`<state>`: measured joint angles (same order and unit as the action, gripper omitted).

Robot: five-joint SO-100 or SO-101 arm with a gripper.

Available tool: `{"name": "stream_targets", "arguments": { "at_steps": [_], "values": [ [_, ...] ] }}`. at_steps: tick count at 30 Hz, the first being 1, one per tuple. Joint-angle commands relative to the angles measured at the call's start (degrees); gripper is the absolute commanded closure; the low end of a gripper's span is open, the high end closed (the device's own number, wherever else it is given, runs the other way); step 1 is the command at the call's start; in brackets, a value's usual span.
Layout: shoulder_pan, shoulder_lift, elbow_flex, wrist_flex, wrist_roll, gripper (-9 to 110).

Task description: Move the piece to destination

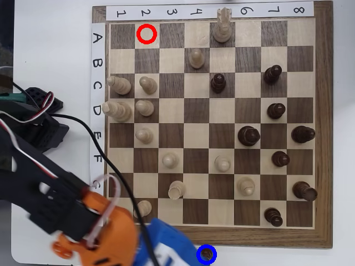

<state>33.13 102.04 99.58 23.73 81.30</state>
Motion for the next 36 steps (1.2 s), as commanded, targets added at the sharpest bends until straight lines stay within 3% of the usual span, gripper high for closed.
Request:
{"name": "stream_targets", "arguments": {
  "at_steps": [1, 10, 23, 36],
  "values": [
    [2.64, 32.61, 5.36, -2.55, -11.69, 86],
    [10.11, 45.62, 9.93, -10.02, -25.4, 101],
    [29.36, 51.94, 11.69, 4.31, -43.15, 101],
    [52.21, 62.4, 34.89, 9.4, -63.28, 101]
  ]
}}
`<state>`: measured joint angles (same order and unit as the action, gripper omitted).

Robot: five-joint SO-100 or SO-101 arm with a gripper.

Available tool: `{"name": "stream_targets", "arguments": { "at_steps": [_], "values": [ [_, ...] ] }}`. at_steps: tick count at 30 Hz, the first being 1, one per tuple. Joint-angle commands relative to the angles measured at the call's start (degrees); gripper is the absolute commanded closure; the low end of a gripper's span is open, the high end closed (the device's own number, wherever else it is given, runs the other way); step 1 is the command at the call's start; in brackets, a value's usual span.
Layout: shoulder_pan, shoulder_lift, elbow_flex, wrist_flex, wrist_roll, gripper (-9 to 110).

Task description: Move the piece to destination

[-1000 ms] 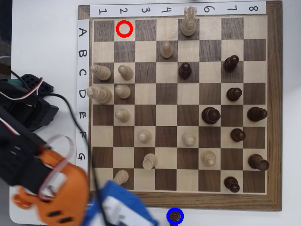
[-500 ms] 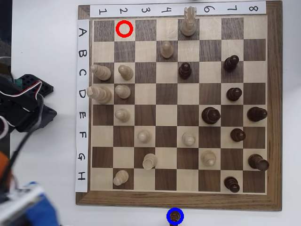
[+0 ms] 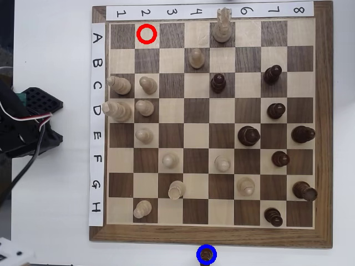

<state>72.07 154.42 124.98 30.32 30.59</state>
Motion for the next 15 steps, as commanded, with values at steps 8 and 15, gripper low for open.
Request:
{"name": "stream_targets", "arguments": {
  "at_steps": [8, 15],
  "values": [
    [20.3, 17.58, 31.55, -0.7, -23.55, 101],
    [20.65, 26.1, 47.29, -0.09, -24.79, 101]
  ]
}}
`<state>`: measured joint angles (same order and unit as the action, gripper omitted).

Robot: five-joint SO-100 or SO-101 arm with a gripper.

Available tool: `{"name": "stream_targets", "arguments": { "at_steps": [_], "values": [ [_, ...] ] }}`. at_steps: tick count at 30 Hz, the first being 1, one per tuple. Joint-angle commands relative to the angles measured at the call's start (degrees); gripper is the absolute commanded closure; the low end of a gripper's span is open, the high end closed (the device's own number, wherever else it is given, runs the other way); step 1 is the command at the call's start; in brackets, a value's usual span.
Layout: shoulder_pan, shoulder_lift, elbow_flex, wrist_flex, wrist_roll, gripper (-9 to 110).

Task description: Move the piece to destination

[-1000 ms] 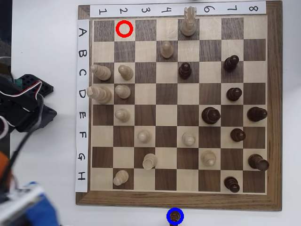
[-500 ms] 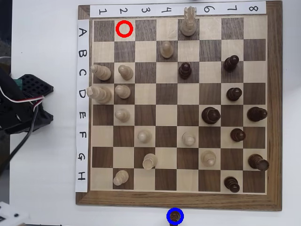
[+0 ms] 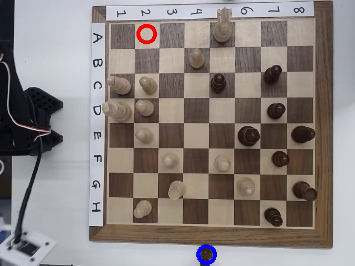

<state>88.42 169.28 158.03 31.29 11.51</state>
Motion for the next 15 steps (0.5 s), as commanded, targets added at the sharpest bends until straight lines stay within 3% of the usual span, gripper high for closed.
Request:
{"name": "stream_targets", "arguments": {
  "at_steps": [1, 15],
  "values": [
    [3.96, 12.3, 15.64, -0.35, -5.27, 101],
    [2.11, 21.71, 25.58, 9.32, -4.04, 101]
  ]
}}
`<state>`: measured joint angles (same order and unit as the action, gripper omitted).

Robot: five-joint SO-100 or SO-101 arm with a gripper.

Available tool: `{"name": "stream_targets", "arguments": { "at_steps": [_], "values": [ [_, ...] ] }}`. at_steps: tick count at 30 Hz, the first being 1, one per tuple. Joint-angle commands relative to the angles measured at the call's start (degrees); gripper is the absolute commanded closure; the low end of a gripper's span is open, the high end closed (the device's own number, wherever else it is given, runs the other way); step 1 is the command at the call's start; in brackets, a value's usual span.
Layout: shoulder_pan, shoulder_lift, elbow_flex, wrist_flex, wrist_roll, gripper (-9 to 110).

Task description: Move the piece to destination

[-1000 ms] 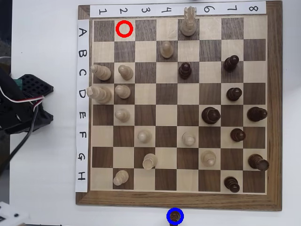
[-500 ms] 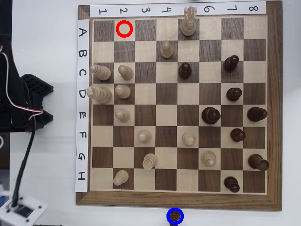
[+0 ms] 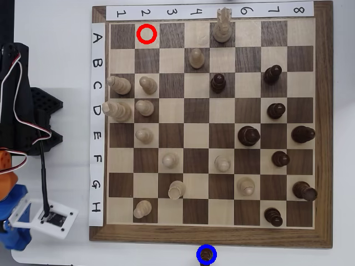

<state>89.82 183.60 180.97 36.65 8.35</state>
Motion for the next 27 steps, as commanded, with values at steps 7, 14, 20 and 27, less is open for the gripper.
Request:
{"name": "stream_targets", "arguments": {
  "at_steps": [7, 14, 20, 27],
  "values": [
    [-0.44, 11.78, 2.02, 11.34, -0.62, 101],
    [-0.26, 12.66, -1.49, 24.96, -2.11, 101],
    [0.26, 12.66, -2.81, 29.88, -2.9, 101],
    [0.18, 12.66, -2.81, 29.71, -2.99, 101]
  ]
}}
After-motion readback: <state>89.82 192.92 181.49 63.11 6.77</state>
